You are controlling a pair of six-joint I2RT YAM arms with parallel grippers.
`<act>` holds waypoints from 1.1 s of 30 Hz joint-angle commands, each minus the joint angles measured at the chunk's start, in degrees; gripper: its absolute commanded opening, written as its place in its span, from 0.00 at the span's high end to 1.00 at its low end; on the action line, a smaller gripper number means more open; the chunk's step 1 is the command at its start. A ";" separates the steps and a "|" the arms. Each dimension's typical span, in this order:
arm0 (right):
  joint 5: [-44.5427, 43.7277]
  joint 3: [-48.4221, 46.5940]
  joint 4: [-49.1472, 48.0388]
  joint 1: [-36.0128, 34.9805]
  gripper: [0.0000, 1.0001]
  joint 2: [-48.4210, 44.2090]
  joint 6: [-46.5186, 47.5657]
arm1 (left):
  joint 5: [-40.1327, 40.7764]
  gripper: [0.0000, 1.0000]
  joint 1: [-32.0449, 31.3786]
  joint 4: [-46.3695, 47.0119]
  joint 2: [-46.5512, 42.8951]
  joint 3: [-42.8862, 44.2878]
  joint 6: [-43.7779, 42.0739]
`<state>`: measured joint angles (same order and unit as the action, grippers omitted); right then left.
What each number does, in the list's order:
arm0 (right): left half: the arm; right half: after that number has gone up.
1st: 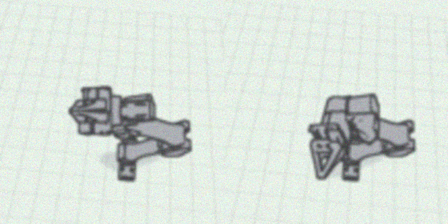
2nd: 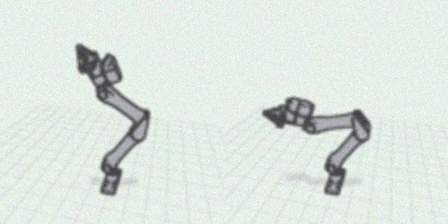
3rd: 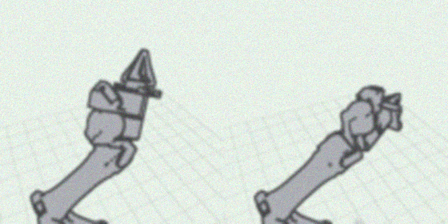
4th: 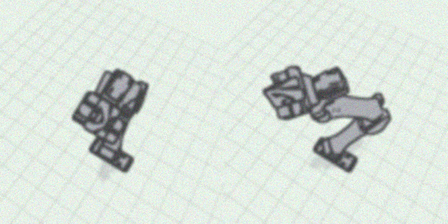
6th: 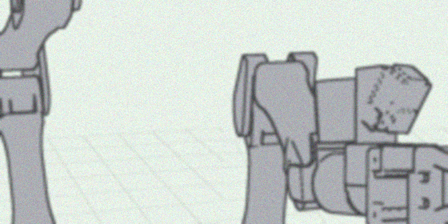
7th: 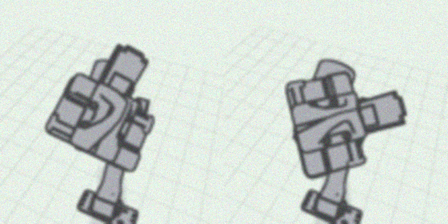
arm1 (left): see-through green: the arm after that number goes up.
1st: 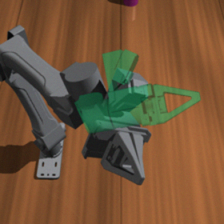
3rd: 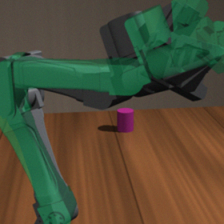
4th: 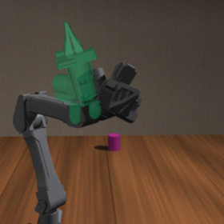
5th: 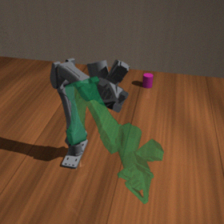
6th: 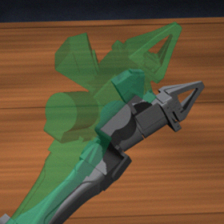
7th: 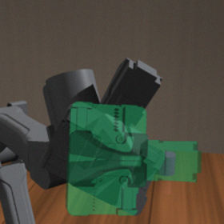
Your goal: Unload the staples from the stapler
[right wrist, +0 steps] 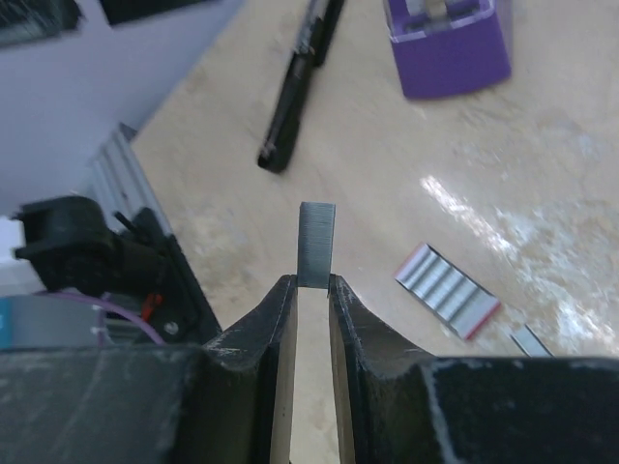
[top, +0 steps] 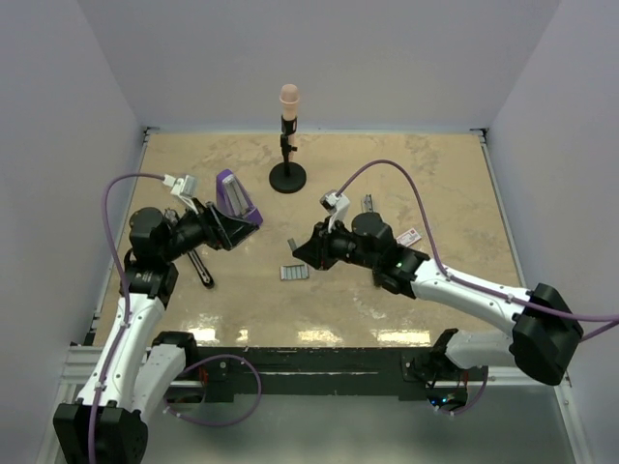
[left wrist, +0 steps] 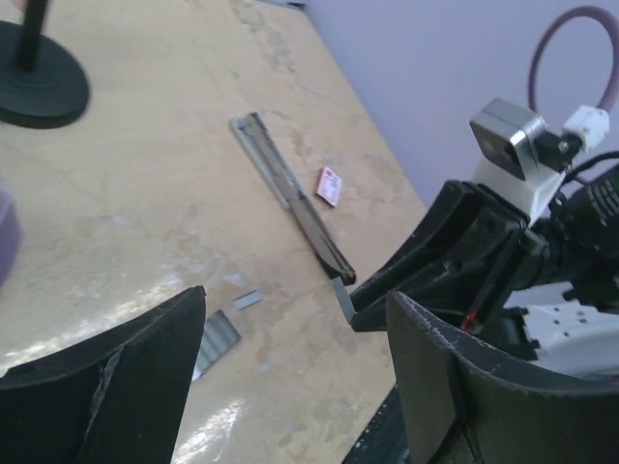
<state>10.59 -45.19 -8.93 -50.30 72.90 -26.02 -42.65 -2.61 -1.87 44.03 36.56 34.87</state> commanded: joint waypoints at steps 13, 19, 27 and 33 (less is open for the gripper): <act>13.05 6.25 -34.05 1.44 0.78 -4.44 -16.08 | -13.86 0.35 -7.67 48.95 3.51 -12.12 26.03; 14.46 6.96 -36.86 1.44 0.78 -3.73 -16.96 | -11.84 0.39 -11.71 53.89 5.01 -13.00 27.18; 15.34 8.36 -39.58 1.44 0.78 -3.56 -18.63 | -10.43 0.43 -12.86 63.99 6.24 -15.46 32.01; 16.21 8.54 -40.90 1.44 0.78 -2.94 -18.89 | -9.73 0.47 -14.00 66.56 7.91 -16.43 33.16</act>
<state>25.23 -36.95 -45.30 -49.06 69.41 -44.14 -53.80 -15.68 57.89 51.44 20.58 67.07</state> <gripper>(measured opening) 0.222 0.540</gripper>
